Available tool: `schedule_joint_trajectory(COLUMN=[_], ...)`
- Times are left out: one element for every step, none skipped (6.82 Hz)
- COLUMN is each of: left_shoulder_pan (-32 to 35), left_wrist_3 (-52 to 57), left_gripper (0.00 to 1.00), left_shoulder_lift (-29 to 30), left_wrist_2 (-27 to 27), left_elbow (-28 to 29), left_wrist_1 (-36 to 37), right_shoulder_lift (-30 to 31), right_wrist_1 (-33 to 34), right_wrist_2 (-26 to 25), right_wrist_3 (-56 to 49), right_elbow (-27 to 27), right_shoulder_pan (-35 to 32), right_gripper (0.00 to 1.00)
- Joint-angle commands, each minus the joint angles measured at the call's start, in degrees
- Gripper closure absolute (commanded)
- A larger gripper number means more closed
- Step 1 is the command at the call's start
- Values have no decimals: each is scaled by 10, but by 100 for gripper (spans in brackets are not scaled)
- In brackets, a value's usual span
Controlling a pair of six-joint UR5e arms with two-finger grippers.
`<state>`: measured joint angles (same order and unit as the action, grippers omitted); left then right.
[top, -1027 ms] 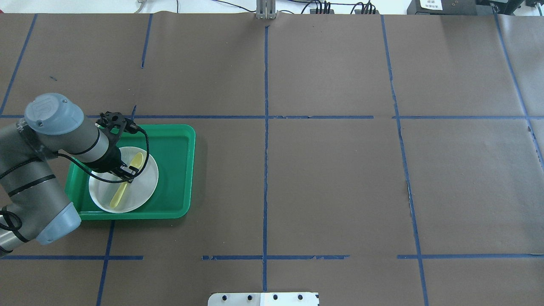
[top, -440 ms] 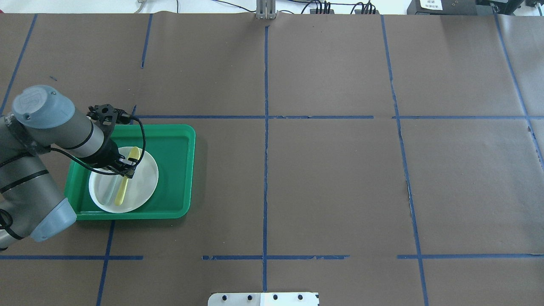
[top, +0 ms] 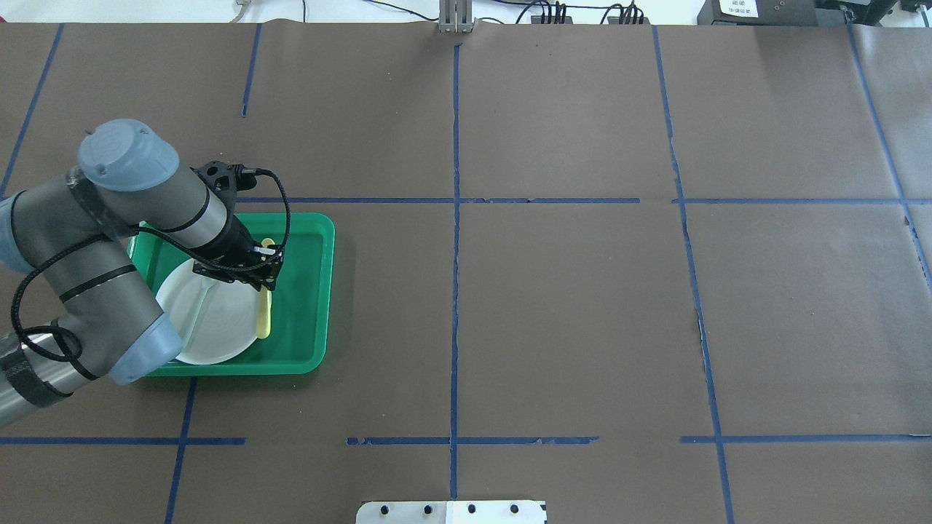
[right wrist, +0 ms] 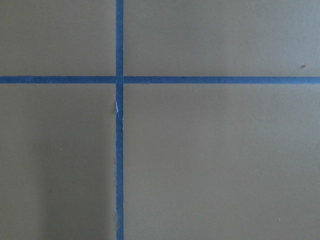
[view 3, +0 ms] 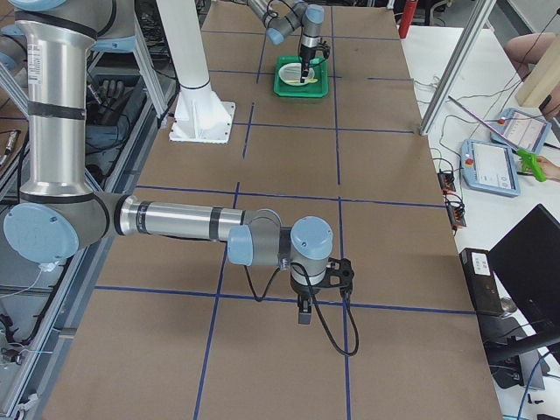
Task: Place spoon
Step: 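Carry the yellow spoon off the plate onto the tray beside it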
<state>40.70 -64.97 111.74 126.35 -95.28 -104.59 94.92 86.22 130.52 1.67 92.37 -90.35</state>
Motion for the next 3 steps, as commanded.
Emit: schedule_joint_trajectory(left_shoulder_pan=[-10,-11,-12], left_wrist_3=[-6,-3,-2], left_gripper=[100,100,98], left_shoulder_lift=[24,27,27], left_wrist_2=[0,0,0], left_elbow=[33,38,39], left_wrist_1=[-4,-4,-5], right_shoulder_lift=[0,-1,0], right_wrist_1=[0,0,0], right_wrist_2=[0,0,0], right_wrist_3=[0,0,0], right_elbow=[0,0,0], right_shoulder_pan=[0,0,0], right_gripper=[0,0,0])
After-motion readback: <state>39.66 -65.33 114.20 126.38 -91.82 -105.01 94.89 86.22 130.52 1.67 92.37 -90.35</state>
